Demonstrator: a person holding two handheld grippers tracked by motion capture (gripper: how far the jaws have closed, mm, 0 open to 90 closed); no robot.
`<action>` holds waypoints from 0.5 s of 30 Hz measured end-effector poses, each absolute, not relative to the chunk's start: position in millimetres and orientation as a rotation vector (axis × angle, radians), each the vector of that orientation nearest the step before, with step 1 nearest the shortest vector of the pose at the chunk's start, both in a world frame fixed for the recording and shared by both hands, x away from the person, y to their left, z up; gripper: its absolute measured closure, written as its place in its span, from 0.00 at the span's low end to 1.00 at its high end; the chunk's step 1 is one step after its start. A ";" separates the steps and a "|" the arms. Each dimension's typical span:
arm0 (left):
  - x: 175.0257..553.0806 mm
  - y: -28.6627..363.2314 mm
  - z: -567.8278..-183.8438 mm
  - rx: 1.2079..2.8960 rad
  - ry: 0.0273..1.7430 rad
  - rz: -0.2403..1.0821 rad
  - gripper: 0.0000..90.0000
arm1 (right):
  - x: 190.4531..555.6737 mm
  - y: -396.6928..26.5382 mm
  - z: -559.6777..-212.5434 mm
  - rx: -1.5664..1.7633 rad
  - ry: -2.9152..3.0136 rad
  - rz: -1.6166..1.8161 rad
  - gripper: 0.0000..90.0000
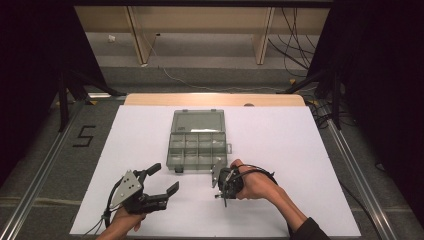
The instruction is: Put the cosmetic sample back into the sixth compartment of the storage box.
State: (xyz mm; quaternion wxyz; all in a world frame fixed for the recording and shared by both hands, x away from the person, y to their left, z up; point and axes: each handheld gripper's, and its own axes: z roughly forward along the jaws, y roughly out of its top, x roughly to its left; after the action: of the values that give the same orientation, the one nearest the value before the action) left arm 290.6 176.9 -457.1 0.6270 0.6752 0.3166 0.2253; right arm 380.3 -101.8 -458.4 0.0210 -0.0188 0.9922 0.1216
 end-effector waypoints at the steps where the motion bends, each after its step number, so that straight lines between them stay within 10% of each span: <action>1: 290.6 177.0 -457.1 1.548 0.726 0.515 0.17 | 380.6 -101.7 -458.3 -0.058 3.096 0.380 0.89; 15: 290.6 177.2 -456.8 1.548 0.724 0.517 0.17 | 381.7 -103.3 -446.5 0.080 3.041 0.463 0.90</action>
State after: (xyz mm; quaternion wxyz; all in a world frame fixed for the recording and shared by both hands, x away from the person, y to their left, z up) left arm 290.6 177.2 -456.8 0.6273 0.6752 0.3159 0.2254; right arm 381.7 -103.3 -446.5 0.0322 0.0258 0.9877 0.1505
